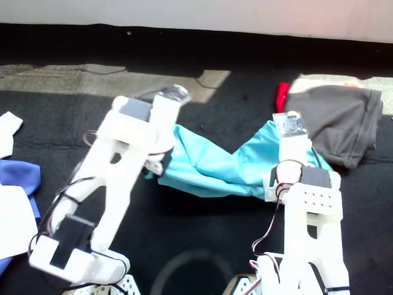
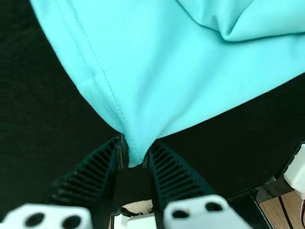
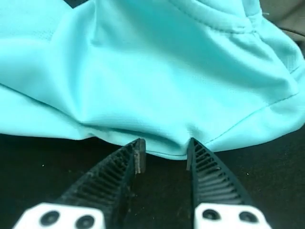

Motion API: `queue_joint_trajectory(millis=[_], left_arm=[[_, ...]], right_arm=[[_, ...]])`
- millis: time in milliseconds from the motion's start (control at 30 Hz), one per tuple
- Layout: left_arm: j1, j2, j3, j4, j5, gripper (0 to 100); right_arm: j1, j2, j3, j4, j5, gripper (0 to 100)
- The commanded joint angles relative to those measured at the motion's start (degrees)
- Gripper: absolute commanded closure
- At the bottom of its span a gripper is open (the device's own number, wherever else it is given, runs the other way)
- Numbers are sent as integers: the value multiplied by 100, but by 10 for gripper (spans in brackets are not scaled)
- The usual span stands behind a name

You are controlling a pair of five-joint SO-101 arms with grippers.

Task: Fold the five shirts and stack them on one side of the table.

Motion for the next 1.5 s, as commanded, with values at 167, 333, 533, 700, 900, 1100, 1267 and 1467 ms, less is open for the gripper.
queue_joint_trajectory(millis=[167, 333, 533, 700, 900, 1100, 1267, 1467], left_arm=[[-1481, -549, -1235, 747, -466, 955], [-2026, -523, -1719, 844, -703, 955], [-2035, -505, -1736, 791, -695, 955], [-2035, -532, -1771, 800, -695, 955], [-2035, -567, -1771, 835, -677, 955], [-2035, -567, -1763, 835, -668, 955], [-2070, -576, -1780, 844, -668, 955], [-2079, -927, -1780, 879, -668, 955]], right_arm=[[-769, -189, -22, 75, 26, 839], [-1534, -145, 119, 295, 53, 766], [-2343, -127, 857, -541, 53, 766], [-1851, 321, 1191, -1771, 53, 765], [-734, 1956, 277, -2571, 44, 767], [-277, 2571, -769, -2484, 26, 995], [-303, 1727, -1059, -1481, 26, 991], [-391, -242, -1086, -277, 62, 991]])
